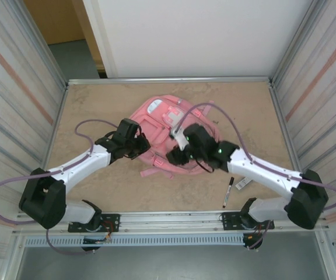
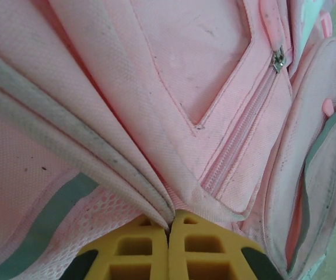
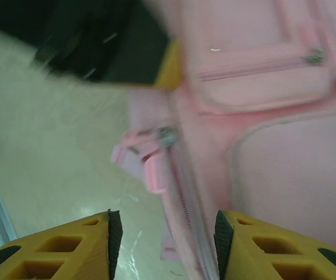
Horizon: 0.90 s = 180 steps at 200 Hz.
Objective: Pack the student bag
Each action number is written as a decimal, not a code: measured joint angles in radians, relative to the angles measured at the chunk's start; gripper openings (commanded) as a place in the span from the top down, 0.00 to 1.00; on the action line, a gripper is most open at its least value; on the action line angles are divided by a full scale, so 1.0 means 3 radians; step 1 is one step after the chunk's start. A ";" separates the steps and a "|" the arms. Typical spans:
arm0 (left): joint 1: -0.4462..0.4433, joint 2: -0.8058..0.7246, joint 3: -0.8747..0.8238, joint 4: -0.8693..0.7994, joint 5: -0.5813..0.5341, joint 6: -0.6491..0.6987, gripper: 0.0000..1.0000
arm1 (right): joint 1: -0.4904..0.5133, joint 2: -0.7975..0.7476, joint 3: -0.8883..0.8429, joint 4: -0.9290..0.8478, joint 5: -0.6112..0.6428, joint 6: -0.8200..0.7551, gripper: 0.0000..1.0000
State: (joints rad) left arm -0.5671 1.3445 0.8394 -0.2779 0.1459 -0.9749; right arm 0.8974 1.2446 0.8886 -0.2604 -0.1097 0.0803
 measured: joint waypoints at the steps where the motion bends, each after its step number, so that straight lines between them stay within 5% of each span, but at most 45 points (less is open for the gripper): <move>1: 0.0001 -0.0001 0.0000 0.0000 0.0003 -0.0001 1.00 | 0.0015 -0.0020 -0.0039 0.0038 -0.0010 -0.0065 0.53; 33: 0.0000 -0.0001 -0.0014 0.0011 0.0041 -0.0100 1.00 | 0.0219 -0.0033 -0.0587 0.0632 -0.0154 -0.1253 0.52; 70: -0.0009 -0.0001 -0.0036 0.0051 0.0116 -0.0175 1.00 | 0.0533 0.0367 -0.0615 0.1392 0.0085 -0.2040 0.52; 180: -0.0006 -0.0018 -0.0278 0.0352 0.0268 -0.0333 1.00 | 0.0548 0.1003 -0.0615 0.2354 0.0693 -0.2576 0.55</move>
State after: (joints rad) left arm -0.5690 1.3392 0.7559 -0.1722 0.2264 -1.0748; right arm 1.0618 1.5455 0.7040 0.4458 0.0982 -0.6926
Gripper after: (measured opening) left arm 0.052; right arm 0.454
